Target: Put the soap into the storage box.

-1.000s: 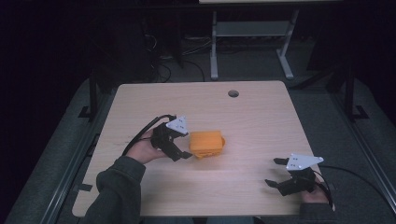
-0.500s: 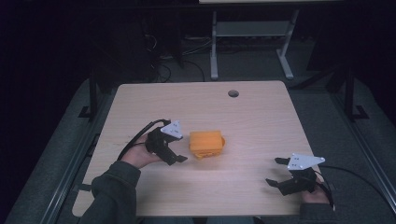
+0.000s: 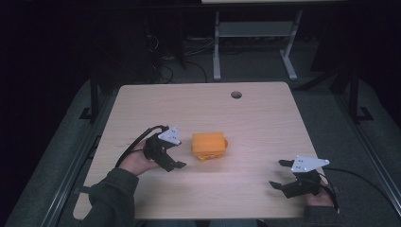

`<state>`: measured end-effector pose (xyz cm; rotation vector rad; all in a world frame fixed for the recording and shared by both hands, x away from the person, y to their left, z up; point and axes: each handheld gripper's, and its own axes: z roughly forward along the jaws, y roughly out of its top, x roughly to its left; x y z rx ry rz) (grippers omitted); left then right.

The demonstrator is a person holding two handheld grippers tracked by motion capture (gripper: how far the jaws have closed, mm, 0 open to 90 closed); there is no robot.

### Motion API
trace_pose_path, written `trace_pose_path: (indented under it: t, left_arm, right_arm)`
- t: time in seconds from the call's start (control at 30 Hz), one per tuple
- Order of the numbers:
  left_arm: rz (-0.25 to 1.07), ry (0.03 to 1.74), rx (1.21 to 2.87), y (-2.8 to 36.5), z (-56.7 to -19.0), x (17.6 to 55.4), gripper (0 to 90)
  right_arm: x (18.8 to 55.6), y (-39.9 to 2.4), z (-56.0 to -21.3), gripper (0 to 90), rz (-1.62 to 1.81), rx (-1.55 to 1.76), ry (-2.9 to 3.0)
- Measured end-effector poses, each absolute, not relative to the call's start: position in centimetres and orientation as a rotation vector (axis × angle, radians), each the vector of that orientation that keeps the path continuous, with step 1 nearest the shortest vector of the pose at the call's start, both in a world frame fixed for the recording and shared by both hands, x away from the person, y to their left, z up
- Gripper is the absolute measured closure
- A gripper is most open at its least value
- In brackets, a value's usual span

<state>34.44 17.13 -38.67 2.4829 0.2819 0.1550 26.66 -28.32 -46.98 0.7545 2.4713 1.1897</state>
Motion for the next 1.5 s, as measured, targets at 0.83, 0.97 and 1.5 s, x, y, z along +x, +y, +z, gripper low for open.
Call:
trace_pose_path:
  t: [0.83, 0.97, 1.5]
  left_arm:
    - [0.167, 0.316, 2.479, 19.5, -39.4, 32.2, 17.7]
    - [0.182, 0.298, 2.493, 20.1, -39.5, 31.9, 17.7]
    - [0.188, 0.338, 2.492, 21.6, -40.4, 30.8, 17.6]
  right_arm:
    - [26.6, -28.2, -47.0, 13.5, 1.186, 0.756, 2.471]
    - [26.6, -28.2, -47.0, 13.5, 1.186, 0.761, 2.471]
    - [26.6, -28.2, -47.0, 13.5, 1.185, 0.762, 2.474]
